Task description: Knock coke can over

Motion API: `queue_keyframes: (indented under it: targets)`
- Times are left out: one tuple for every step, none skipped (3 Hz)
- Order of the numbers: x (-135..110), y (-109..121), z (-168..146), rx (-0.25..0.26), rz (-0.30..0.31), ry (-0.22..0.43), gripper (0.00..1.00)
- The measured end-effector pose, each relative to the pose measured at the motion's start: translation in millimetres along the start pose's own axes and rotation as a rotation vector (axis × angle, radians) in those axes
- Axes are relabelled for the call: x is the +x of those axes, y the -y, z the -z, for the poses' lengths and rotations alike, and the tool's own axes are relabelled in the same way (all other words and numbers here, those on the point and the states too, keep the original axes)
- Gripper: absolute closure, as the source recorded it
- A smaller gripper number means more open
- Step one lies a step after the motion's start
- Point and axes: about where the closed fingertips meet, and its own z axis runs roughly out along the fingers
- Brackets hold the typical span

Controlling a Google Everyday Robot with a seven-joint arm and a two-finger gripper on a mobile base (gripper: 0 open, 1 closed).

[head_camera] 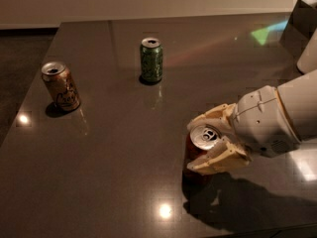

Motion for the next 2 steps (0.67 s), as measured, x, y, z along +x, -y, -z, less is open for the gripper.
queue_keyframes:
  targets:
    - [-8, 16, 14, 0.024, 0.002, -0.067, 0.84]
    - [-25, 36, 29, 0.042, 0.014, -0.173, 1.00]
